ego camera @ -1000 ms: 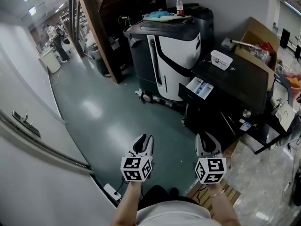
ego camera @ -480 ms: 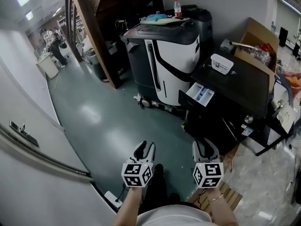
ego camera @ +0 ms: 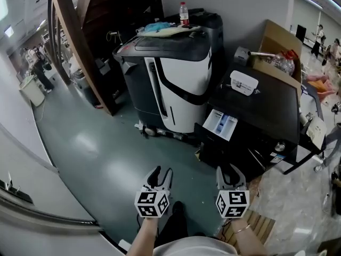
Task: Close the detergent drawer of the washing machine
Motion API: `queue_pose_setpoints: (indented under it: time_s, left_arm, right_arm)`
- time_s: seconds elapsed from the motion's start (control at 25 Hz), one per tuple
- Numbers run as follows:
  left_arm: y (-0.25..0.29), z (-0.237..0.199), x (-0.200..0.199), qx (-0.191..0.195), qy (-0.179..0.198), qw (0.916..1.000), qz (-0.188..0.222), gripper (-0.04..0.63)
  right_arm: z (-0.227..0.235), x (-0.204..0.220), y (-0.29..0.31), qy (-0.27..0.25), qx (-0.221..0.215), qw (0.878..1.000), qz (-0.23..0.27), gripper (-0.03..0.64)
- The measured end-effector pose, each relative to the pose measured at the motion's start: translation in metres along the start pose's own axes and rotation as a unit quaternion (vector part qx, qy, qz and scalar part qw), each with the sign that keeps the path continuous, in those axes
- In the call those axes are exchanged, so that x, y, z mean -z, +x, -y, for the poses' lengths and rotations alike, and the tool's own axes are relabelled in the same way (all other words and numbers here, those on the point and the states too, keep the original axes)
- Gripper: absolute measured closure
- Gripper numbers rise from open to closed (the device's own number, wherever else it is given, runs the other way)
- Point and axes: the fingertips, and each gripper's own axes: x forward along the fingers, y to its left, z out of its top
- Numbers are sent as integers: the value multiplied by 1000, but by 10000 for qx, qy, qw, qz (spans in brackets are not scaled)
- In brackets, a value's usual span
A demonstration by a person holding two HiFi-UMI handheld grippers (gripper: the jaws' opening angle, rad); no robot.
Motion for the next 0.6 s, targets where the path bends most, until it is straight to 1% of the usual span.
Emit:
queue_pose_setpoints:
  time_s: [0.32, 0.48, 0.6]
  left_arm:
    - [89, -33, -34, 652, 129, 9976, -175, 430]
    - [126, -35, -45, 1051, 206, 9939, -252, 428]
    - [147, -34, -49, 1330, 284, 9902, -318, 428]
  right_arm:
    - [20, -11, 55, 222, 889, 9956, -168, 502]
    - [31, -15, 67, 310, 1351, 9902, -173, 502]
    - [36, -17, 72, 352, 1621, 9860, -163, 502]
